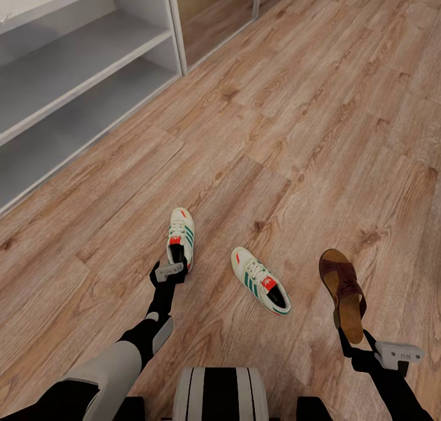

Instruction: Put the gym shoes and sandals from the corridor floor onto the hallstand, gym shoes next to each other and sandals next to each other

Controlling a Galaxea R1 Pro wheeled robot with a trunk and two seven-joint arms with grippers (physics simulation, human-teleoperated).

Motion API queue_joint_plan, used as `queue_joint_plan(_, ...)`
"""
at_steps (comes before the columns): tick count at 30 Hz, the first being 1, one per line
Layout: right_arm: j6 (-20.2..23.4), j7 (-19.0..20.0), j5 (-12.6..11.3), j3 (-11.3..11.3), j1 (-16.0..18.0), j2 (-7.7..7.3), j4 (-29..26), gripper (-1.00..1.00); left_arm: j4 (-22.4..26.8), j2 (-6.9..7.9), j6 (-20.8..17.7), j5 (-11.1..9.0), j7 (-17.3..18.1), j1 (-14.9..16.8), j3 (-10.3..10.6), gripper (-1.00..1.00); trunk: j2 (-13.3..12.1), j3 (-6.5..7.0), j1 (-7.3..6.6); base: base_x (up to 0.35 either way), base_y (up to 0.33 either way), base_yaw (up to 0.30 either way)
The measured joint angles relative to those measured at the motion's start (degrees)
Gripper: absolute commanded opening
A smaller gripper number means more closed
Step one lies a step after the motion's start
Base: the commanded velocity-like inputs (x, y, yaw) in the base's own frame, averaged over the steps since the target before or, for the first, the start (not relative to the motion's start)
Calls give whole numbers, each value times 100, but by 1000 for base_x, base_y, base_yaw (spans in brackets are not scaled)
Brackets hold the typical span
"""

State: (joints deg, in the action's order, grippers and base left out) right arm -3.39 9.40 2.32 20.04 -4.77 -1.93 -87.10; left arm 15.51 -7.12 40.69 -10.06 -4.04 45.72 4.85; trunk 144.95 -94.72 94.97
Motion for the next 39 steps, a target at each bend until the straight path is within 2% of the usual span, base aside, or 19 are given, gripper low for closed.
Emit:
queue_joint_plan(19,1,0,0,0,1,-1,-3,-100,-3,-73,0,6,-1,0,13,100,0,-39,0,0,0,0)
queue_joint_plan(39,-1,0,0,0,0,0,-3,-100,-4,-87,0,5,-4,-1,10,100,0,-79,0,0,0,0)
